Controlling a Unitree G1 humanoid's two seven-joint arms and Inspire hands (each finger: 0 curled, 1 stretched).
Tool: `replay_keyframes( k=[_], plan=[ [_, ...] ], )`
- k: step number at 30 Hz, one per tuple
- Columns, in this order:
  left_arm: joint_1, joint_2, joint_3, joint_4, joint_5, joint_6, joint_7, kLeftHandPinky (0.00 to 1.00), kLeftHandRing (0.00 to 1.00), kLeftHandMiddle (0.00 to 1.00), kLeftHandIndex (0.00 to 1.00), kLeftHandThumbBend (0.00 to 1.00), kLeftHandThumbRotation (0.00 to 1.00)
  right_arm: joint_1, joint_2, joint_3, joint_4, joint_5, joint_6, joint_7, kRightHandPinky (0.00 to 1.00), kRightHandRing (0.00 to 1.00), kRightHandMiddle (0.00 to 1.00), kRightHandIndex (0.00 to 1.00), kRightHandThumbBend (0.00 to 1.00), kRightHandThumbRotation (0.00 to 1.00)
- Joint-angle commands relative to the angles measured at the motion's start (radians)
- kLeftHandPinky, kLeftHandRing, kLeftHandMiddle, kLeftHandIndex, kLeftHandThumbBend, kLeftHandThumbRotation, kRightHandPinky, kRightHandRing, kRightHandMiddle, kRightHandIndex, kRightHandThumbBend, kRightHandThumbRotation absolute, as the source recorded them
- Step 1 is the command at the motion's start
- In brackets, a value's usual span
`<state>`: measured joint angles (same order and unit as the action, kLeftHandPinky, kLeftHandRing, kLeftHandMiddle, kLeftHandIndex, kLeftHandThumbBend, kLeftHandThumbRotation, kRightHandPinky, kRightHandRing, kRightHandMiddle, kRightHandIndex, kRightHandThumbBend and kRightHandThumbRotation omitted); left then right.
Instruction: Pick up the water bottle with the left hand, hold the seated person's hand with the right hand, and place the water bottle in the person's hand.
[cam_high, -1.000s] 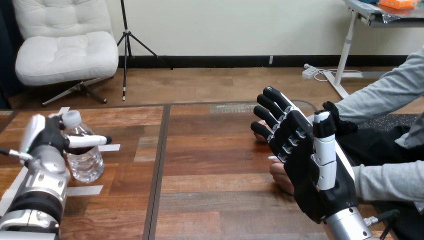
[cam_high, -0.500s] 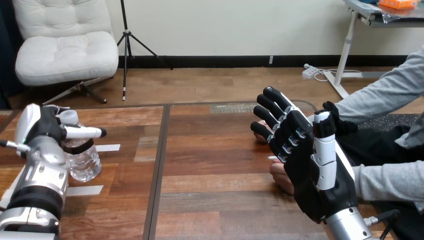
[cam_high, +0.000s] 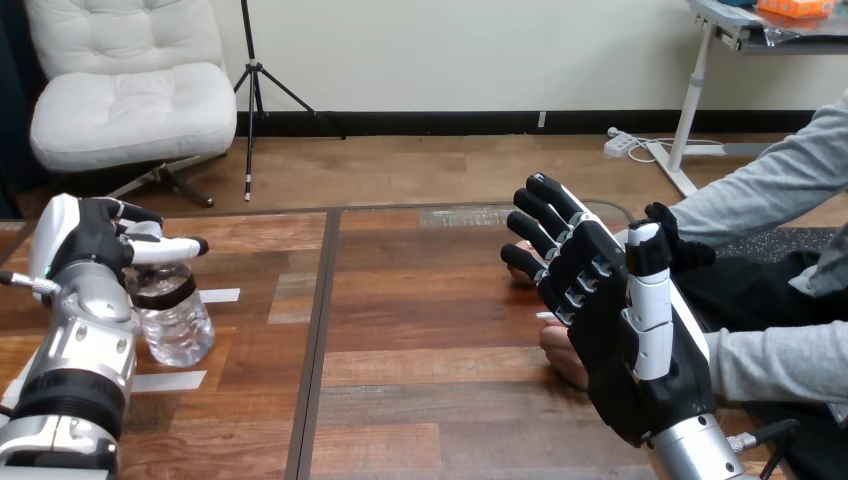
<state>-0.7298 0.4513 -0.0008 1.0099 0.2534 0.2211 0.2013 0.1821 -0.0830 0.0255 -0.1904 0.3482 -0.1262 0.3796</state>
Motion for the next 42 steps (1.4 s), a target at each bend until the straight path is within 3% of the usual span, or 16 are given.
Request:
replay_keyframes(
  k=[1, 21, 32, 38, 42],
  plan=[
    [-0.014, 0.012, 0.008, -0.058, -0.004, -0.021, 0.013, 0.36, 0.42, 0.47, 0.51, 0.72, 0.00, -0.043, 0.002, -0.007, -0.046, 0.008, -0.006, -0.002, 0.91, 0.95, 0.94, 0.91, 0.75, 1.00],
    [0.016, 0.008, 0.028, -0.124, -0.027, -0.024, -0.009, 0.37, 0.43, 0.49, 0.49, 0.72, 0.00, -0.044, 0.000, -0.008, -0.042, 0.001, -0.012, -0.002, 0.91, 0.94, 0.94, 0.91, 0.76, 1.00],
    [0.017, 0.013, 0.026, -0.116, -0.031, -0.022, -0.017, 0.37, 0.42, 0.48, 0.48, 0.73, 0.00, -0.044, 0.000, -0.008, -0.042, 0.002, -0.011, -0.002, 0.91, 0.95, 0.94, 0.91, 0.76, 1.00],
    [0.012, 0.014, 0.020, -0.101, -0.026, -0.025, -0.019, 0.39, 0.44, 0.49, 0.51, 0.76, 0.00, -0.045, 0.000, -0.009, -0.041, 0.005, -0.011, -0.001, 0.91, 0.95, 0.94, 0.92, 0.76, 1.00],
    [0.010, 0.017, 0.011, -0.099, -0.016, -0.015, -0.025, 0.46, 0.51, 0.55, 0.56, 0.79, 0.00, -0.045, 0.002, -0.009, -0.040, 0.004, -0.011, -0.002, 0.91, 0.95, 0.94, 0.92, 0.76, 1.00]
  ],
)
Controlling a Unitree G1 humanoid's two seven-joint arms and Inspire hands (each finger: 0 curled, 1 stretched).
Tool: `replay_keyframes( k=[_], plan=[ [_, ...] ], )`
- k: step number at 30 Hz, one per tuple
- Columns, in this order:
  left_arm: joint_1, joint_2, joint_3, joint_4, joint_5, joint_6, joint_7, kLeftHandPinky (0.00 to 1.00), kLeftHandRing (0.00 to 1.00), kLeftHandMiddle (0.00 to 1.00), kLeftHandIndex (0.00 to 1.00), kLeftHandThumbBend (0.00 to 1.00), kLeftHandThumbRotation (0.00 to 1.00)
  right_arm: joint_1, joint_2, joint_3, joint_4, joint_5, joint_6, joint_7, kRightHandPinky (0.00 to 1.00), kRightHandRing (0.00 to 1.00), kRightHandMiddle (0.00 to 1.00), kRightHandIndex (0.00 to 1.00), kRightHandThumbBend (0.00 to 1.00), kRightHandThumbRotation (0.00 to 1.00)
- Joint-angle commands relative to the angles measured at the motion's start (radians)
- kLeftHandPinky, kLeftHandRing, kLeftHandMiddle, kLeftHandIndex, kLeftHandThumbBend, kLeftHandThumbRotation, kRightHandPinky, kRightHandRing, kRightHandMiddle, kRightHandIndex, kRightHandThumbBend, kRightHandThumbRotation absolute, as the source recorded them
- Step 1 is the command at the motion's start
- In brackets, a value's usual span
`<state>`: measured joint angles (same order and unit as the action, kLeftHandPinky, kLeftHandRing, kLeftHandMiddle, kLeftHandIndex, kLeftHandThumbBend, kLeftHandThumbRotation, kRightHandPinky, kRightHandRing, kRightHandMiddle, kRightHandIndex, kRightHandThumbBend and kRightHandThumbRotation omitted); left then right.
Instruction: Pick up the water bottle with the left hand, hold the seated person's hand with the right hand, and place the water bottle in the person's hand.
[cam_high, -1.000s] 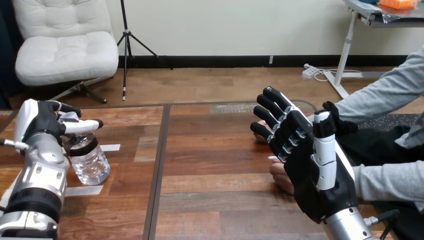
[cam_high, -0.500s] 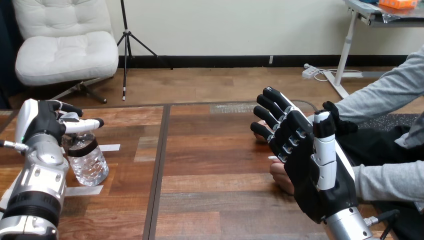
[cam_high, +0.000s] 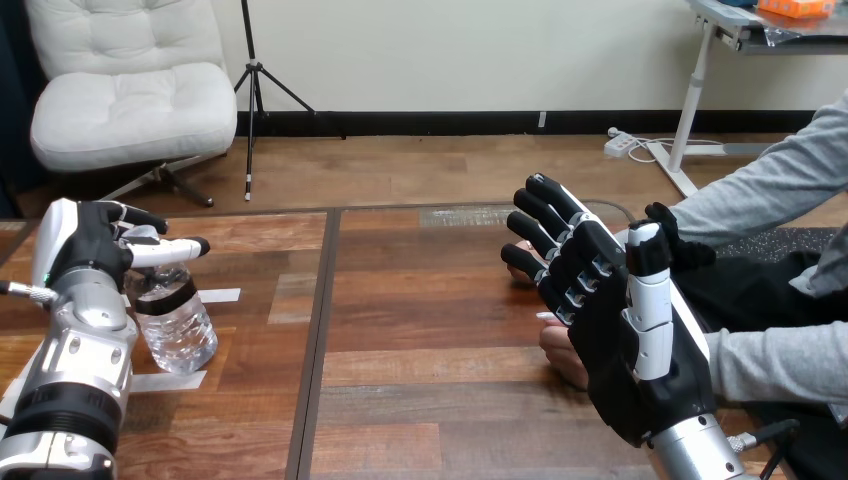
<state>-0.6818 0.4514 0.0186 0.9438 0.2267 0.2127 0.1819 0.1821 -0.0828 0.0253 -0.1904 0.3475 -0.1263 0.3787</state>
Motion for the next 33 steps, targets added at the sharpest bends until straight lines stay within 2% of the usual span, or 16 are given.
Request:
replay_keyframes(
  k=[1, 4, 6, 10, 21, 33],
  plan=[
    [-0.038, 0.017, -0.011, -0.035, 0.013, -0.006, -0.007, 0.47, 0.52, 0.56, 0.57, 0.80, 0.00, -0.045, 0.002, -0.009, -0.041, 0.005, -0.011, -0.002, 0.91, 0.95, 0.94, 0.92, 0.76, 1.00],
    [-0.030, 0.017, -0.013, -0.053, 0.014, -0.002, -0.014, 0.50, 0.57, 0.61, 0.60, 0.82, 0.00, -0.045, 0.001, -0.009, -0.040, 0.005, -0.012, -0.001, 0.90, 0.95, 0.94, 0.91, 0.76, 1.00],
    [-0.034, 0.016, -0.012, -0.041, 0.013, -0.005, -0.017, 0.54, 0.63, 0.65, 0.63, 0.83, 0.00, -0.045, 0.002, -0.009, -0.039, 0.006, -0.012, -0.001, 0.90, 0.95, 0.94, 0.91, 0.76, 1.00],
    [-0.037, 0.017, -0.011, -0.030, 0.011, -0.009, -0.027, 0.57, 0.67, 0.69, 0.67, 0.85, 0.00, -0.045, 0.002, -0.009, -0.040, 0.003, -0.011, -0.004, 0.90, 0.94, 0.93, 0.91, 0.76, 1.00],
    [-0.028, 0.017, -0.004, -0.043, 0.001, -0.021, -0.055, 0.63, 0.73, 0.76, 0.76, 0.88, 0.03, -0.045, 0.002, -0.009, -0.040, 0.003, -0.010, -0.005, 0.90, 0.94, 0.93, 0.91, 0.76, 1.00],
    [-0.026, 0.021, -0.002, -0.035, 0.000, -0.033, -0.067, 0.70, 0.79, 0.82, 0.82, 0.89, 0.11, -0.045, 0.001, -0.008, -0.038, 0.000, -0.014, -0.002, 0.90, 0.94, 0.93, 0.91, 0.76, 1.00]
  ],
)
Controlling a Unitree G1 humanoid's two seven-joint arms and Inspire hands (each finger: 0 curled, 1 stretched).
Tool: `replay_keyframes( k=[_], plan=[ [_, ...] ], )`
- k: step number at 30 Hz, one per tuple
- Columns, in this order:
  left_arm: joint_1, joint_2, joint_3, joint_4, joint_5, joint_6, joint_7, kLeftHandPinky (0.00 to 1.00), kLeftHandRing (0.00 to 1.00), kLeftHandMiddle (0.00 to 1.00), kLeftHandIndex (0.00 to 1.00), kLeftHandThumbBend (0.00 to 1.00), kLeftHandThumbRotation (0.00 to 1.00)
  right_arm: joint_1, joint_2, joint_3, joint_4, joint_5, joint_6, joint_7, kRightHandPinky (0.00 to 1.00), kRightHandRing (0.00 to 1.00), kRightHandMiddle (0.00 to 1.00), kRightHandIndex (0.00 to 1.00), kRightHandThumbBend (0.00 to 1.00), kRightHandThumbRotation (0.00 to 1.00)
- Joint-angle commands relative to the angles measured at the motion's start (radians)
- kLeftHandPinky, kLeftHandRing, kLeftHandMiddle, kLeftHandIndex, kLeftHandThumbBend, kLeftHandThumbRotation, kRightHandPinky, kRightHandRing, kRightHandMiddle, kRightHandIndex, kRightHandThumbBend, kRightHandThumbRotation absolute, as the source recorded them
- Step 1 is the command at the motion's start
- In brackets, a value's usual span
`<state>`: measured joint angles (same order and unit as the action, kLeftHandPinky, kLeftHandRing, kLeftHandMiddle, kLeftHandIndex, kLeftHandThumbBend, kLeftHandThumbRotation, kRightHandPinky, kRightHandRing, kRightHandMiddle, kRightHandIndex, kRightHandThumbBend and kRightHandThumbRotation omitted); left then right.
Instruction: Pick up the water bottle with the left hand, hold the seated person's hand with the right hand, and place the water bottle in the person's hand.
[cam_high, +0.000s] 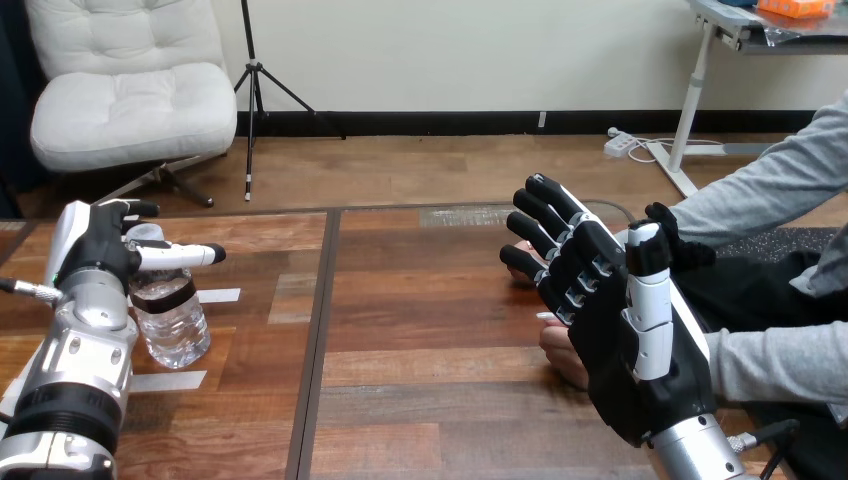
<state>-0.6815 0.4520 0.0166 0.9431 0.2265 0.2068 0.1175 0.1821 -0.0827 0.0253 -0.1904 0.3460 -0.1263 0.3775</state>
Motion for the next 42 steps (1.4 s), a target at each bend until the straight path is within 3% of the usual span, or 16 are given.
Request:
replay_keyframes(
  k=[1, 31, 37, 42],
  plan=[
    [-0.026, 0.021, 0.001, -0.035, 0.001, -0.028, -0.002, 0.70, 0.79, 0.83, 0.82, 0.89, 0.11, -0.045, 0.001, -0.008, -0.038, 0.001, -0.014, -0.001, 0.90, 0.94, 0.93, 0.91, 0.76, 1.00],
    [-0.010, 0.020, 0.003, -0.060, 0.000, -0.015, -0.001, 0.78, 0.88, 0.92, 0.93, 0.89, 0.24, -0.050, 0.006, -0.008, -0.036, 0.009, -0.011, -0.001, 0.90, 0.94, 0.93, 0.91, 0.76, 1.00],
    [0.002, 0.006, 0.026, -0.083, -0.016, 0.006, 0.030, 0.80, 0.90, 0.94, 0.95, 0.91, 0.28, -0.049, 0.006, -0.009, -0.036, 0.007, -0.012, -0.004, 0.90, 0.94, 0.93, 0.91, 0.76, 1.00],
    [0.022, -0.001, 0.051, -0.080, -0.047, -0.029, 0.051, 0.82, 0.93, 0.95, 0.97, 0.90, 0.30, -0.050, 0.006, -0.009, -0.039, 0.006, -0.009, -0.005, 0.90, 0.94, 0.93, 0.91, 0.76, 1.00]
  ],
)
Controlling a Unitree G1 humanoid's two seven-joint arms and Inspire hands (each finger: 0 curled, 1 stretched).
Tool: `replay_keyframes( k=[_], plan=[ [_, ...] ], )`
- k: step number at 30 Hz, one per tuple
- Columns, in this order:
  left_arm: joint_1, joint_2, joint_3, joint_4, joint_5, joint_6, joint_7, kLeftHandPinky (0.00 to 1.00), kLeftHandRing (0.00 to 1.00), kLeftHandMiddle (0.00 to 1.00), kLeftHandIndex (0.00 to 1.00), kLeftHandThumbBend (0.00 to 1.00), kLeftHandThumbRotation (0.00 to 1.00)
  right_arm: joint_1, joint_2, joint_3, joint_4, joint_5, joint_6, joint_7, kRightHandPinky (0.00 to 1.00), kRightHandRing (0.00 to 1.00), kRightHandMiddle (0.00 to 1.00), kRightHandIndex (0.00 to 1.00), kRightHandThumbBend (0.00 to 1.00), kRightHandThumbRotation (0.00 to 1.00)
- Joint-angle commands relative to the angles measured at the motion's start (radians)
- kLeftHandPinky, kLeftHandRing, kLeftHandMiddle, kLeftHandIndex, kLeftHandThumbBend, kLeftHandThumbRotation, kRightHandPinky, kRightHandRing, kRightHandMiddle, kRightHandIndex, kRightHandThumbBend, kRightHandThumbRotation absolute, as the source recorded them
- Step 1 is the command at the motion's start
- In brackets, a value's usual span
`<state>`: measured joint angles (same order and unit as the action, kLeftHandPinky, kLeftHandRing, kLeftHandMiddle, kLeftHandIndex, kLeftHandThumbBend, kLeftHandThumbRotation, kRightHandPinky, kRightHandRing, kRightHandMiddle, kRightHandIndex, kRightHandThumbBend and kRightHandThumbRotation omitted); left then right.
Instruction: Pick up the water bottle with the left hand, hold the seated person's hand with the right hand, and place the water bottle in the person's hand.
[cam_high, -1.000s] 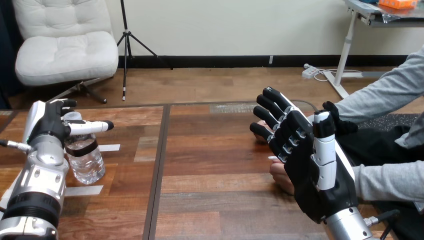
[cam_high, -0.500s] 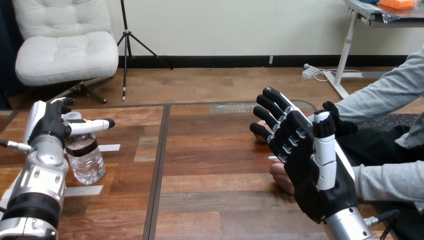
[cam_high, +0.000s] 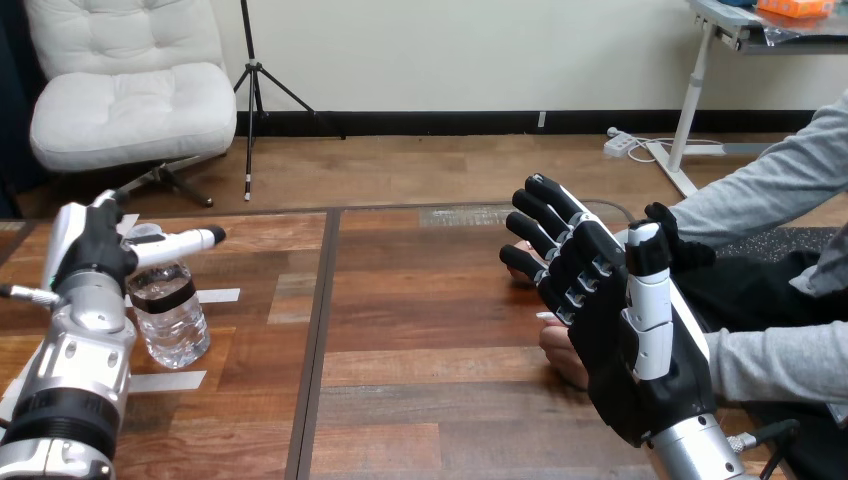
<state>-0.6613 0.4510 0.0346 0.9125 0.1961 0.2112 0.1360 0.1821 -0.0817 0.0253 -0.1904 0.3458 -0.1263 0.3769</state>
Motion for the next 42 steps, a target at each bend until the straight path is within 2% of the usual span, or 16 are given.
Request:
replay_keyframes(
  k=[1, 13, 24, 28, 36, 42],
  plan=[
    [0.004, 0.000, 0.035, -0.049, -0.020, -0.037, 0.036, 0.83, 0.93, 0.96, 0.98, 0.90, 0.30, -0.050, 0.005, -0.009, -0.039, 0.007, -0.009, -0.005, 0.90, 0.94, 0.93, 0.91, 0.76, 1.00],
    [0.040, -0.009, 0.055, -0.058, -0.052, -0.070, 0.048, 0.89, 0.97, 0.98, 1.00, 0.87, 0.33, -0.053, 0.002, -0.010, -0.037, 0.009, -0.009, -0.006, 0.90, 0.94, 0.93, 0.91, 0.76, 1.00],
    [0.068, -0.033, 0.098, -0.057, -0.104, -0.103, 0.065, 0.92, 0.98, 0.99, 1.00, 0.87, 0.30, -0.055, 0.001, -0.011, -0.036, 0.013, -0.004, -0.005, 0.90, 0.94, 0.93, 0.91, 0.77, 1.00],
    [0.077, -0.035, 0.102, -0.058, -0.107, -0.119, 0.069, 0.92, 0.97, 0.98, 1.00, 0.87, 0.30, -0.055, 0.001, -0.010, -0.038, 0.012, -0.003, -0.006, 0.90, 0.94, 0.93, 0.91, 0.77, 1.00],
    [0.083, -0.042, 0.129, -0.025, -0.136, -0.179, 0.060, 0.92, 0.96, 0.98, 0.99, 0.86, 0.31, -0.057, 0.000, -0.011, -0.034, 0.014, -0.007, 0.000, 0.90, 0.94, 0.93, 0.91, 0.76, 1.00],
    [0.085, -0.047, 0.145, -0.016, -0.164, -0.198, 0.046, 0.93, 0.96, 0.98, 0.99, 0.86, 0.31, -0.057, -0.002, -0.011, -0.033, 0.014, -0.008, 0.000, 0.90, 0.94, 0.93, 0.91, 0.76, 1.00]
  ],
)
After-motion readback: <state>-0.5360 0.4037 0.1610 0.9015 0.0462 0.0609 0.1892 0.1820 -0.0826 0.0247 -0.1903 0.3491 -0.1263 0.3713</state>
